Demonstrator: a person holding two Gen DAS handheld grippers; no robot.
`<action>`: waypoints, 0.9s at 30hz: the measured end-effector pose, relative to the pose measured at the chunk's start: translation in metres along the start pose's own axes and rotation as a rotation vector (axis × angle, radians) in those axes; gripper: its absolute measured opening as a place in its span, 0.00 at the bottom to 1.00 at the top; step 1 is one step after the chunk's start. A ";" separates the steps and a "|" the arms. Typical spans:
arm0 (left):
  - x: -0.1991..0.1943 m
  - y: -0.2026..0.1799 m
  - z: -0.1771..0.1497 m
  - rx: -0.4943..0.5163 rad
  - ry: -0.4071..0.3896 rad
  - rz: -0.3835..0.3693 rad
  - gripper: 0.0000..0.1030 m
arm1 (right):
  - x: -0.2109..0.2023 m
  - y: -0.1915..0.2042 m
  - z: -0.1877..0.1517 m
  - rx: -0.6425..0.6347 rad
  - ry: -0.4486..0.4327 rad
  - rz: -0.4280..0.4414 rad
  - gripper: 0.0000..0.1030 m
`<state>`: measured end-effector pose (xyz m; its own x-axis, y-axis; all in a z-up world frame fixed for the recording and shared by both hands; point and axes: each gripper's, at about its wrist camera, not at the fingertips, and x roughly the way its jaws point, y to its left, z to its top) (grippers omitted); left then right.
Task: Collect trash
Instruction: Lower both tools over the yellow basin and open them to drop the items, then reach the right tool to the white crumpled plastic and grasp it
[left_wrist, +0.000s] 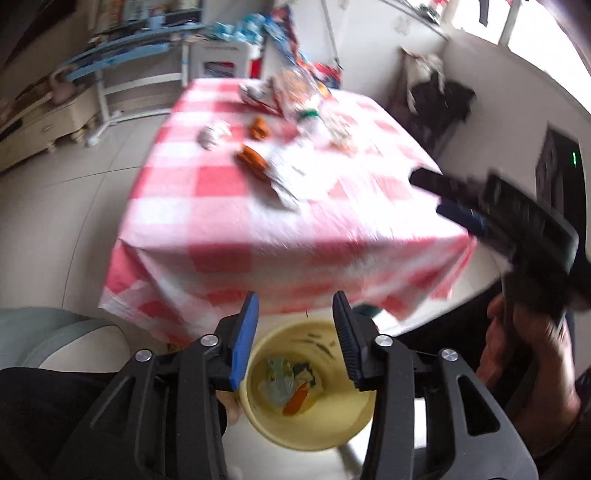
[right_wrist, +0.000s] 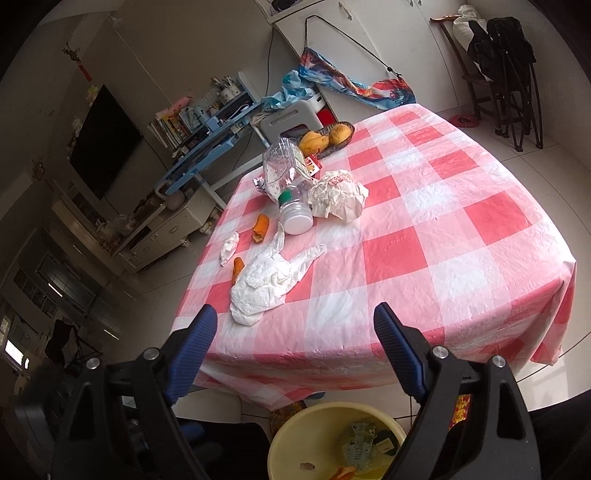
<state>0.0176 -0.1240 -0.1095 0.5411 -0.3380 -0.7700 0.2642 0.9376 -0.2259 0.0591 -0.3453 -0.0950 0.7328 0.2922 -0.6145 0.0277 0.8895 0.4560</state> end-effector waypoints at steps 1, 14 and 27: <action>-0.005 0.010 0.005 -0.051 -0.039 0.014 0.46 | 0.002 0.002 0.000 -0.012 0.006 -0.008 0.81; -0.005 0.033 0.038 -0.196 -0.157 0.099 0.48 | 0.039 0.049 0.002 -0.180 0.065 -0.065 0.81; -0.002 0.035 0.034 -0.219 -0.155 0.104 0.50 | 0.088 0.075 0.008 -0.287 0.122 -0.143 0.81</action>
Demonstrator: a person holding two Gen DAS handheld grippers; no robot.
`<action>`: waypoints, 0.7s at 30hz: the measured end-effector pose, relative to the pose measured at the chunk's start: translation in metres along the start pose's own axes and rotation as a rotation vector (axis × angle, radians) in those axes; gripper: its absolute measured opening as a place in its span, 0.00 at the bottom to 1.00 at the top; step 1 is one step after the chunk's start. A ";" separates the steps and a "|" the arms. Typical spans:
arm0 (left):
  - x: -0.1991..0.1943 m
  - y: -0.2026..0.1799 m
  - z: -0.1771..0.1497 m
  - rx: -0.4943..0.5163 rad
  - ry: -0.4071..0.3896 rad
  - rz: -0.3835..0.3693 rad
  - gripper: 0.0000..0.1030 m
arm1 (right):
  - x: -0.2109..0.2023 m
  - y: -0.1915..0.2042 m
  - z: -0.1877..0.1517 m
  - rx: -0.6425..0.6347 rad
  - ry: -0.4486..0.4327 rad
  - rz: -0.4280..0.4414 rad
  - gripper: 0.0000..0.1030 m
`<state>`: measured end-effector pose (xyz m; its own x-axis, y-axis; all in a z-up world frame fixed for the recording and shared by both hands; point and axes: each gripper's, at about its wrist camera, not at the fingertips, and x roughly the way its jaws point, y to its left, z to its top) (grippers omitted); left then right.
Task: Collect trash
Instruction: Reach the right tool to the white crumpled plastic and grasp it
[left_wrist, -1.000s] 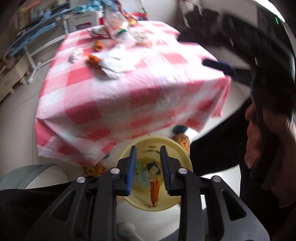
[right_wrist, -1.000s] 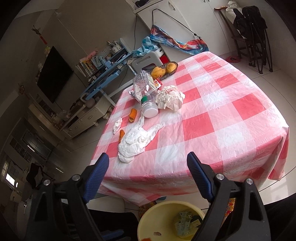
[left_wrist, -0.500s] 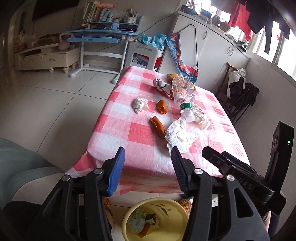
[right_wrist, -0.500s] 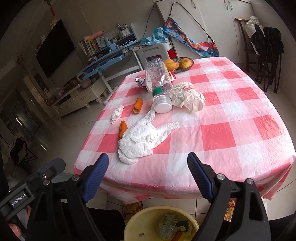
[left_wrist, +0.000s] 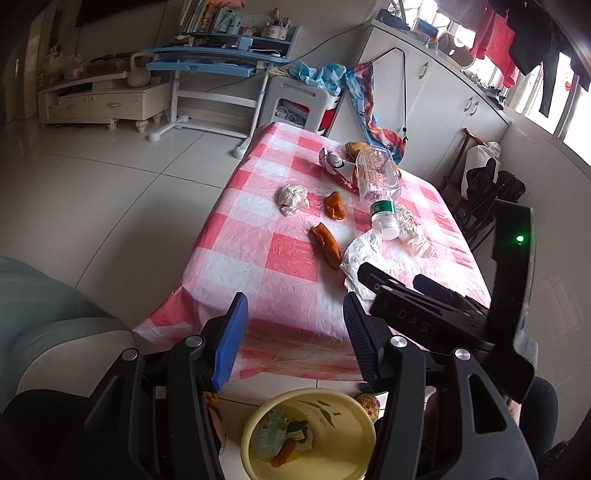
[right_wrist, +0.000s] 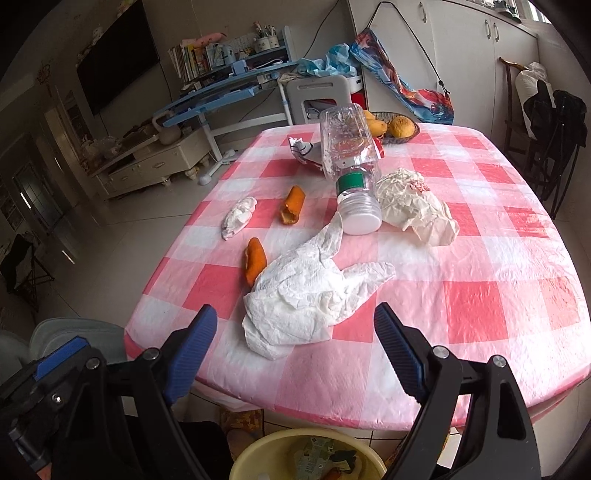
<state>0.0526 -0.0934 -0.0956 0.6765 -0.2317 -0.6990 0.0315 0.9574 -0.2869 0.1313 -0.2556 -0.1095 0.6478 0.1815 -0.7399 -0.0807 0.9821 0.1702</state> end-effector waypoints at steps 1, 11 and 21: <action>0.001 0.000 0.000 -0.001 0.002 -0.001 0.50 | 0.006 0.001 0.001 -0.005 0.008 -0.009 0.81; 0.004 -0.001 -0.001 -0.006 0.023 -0.008 0.52 | 0.045 0.013 0.000 -0.059 0.077 -0.064 0.81; 0.005 -0.001 -0.001 -0.017 0.034 -0.011 0.52 | 0.051 0.024 0.001 -0.127 0.082 -0.115 0.79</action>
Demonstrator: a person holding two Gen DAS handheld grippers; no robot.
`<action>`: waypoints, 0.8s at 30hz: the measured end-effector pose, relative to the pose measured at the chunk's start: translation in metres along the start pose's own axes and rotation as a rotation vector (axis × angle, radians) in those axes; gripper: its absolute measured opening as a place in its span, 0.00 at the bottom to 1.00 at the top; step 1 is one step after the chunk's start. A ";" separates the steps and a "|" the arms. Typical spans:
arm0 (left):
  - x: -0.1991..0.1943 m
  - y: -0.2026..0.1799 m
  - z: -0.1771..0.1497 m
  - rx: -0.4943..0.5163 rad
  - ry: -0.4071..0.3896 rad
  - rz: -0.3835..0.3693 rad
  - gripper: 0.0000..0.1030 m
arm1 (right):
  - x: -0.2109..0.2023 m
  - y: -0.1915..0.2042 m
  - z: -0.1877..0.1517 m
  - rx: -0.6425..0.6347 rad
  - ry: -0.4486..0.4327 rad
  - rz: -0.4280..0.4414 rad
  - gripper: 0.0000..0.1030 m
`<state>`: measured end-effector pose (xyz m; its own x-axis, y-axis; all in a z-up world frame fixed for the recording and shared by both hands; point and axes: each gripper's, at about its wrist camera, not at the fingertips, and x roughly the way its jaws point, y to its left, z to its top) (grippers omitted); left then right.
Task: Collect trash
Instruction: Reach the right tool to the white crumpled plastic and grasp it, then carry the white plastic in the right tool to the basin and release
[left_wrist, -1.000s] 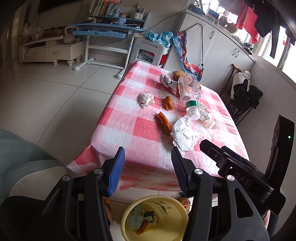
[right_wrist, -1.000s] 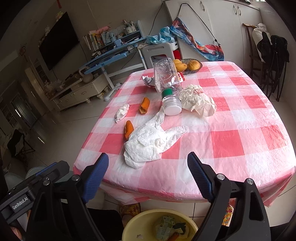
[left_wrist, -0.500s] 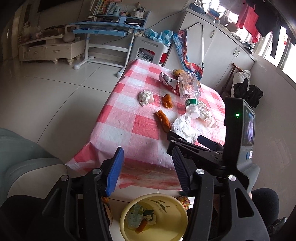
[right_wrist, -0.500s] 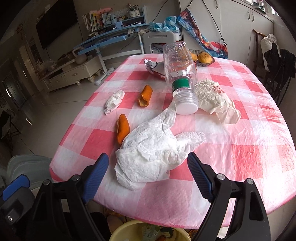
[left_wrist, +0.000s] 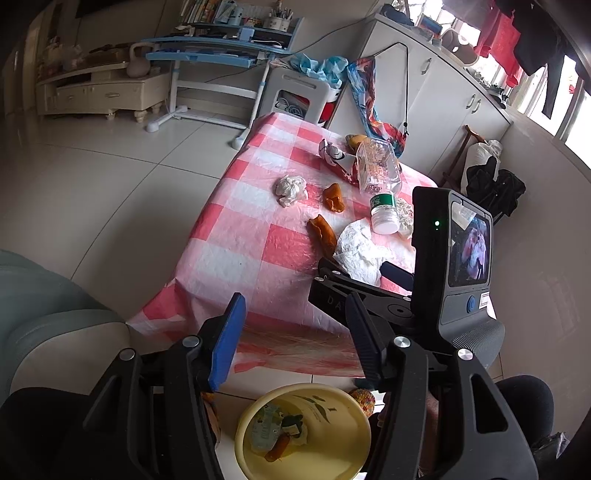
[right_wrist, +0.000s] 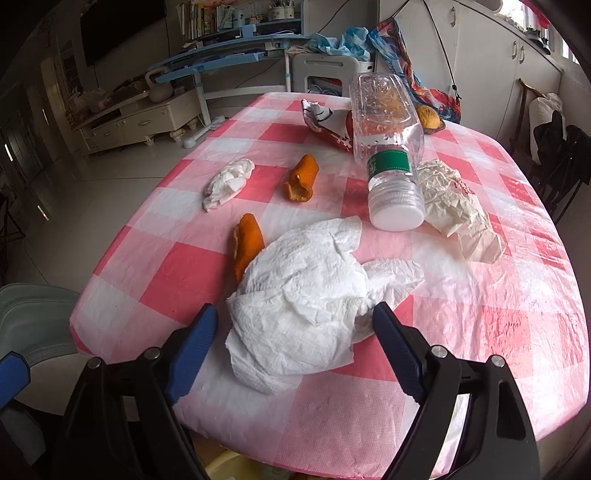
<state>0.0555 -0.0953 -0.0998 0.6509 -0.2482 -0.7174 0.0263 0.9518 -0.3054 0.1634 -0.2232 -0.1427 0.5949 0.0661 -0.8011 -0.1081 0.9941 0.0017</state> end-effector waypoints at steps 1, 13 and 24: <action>0.000 0.000 0.000 0.000 0.001 0.000 0.52 | 0.000 0.001 0.000 -0.002 -0.002 0.003 0.77; 0.001 0.000 0.000 0.004 -0.001 0.005 0.52 | -0.004 -0.010 0.006 0.046 0.011 0.101 0.28; 0.002 0.001 -0.002 0.011 -0.002 0.015 0.52 | -0.023 -0.022 -0.001 0.083 -0.013 0.148 0.24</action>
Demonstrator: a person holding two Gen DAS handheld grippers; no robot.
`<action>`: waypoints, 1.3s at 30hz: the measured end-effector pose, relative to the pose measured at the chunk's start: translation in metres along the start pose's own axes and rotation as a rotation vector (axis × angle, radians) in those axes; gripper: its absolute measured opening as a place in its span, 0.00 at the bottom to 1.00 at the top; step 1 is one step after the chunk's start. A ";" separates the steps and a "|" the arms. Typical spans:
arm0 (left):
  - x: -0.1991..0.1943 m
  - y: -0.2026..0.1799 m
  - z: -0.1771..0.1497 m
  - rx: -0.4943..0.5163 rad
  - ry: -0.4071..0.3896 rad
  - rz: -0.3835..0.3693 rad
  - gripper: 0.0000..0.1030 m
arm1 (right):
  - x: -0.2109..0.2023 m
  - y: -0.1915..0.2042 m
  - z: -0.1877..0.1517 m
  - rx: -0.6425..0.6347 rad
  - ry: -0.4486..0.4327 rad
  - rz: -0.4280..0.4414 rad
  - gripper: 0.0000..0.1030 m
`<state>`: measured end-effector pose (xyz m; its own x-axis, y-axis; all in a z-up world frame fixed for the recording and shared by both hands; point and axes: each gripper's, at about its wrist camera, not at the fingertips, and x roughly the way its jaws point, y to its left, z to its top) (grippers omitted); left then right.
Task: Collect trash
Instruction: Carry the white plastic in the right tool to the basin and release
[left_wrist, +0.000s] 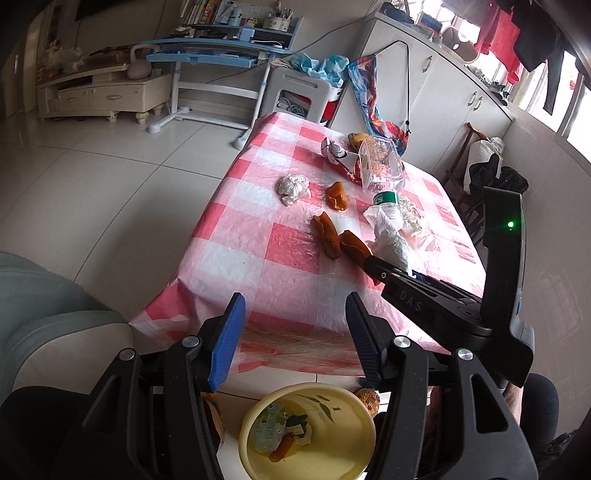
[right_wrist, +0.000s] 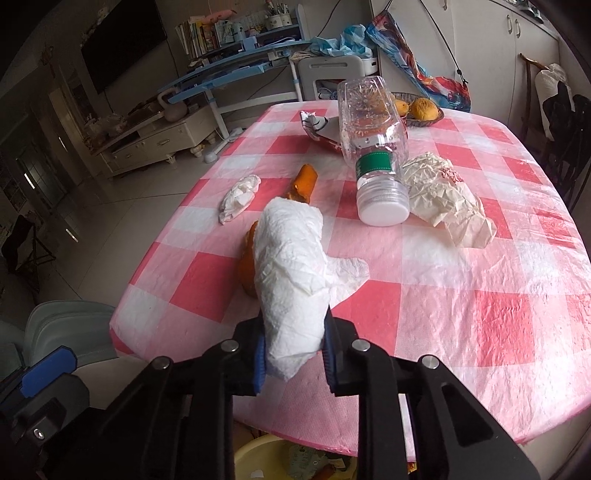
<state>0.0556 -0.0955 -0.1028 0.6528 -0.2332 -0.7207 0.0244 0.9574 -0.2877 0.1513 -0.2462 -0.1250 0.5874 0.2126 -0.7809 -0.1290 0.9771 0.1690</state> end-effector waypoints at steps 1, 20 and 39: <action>0.000 0.000 0.000 0.002 0.000 0.002 0.52 | -0.003 -0.002 0.000 0.002 -0.004 0.003 0.23; 0.001 -0.003 -0.002 0.017 -0.002 0.016 0.52 | -0.056 -0.008 -0.020 0.060 -0.052 0.093 0.22; 0.000 0.000 -0.001 0.012 -0.009 0.023 0.52 | -0.069 0.009 -0.065 0.036 0.033 0.132 0.22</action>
<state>0.0548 -0.0955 -0.1030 0.6602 -0.2100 -0.7211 0.0188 0.9645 -0.2636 0.0572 -0.2519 -0.1087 0.5409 0.3394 -0.7695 -0.1741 0.9403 0.2924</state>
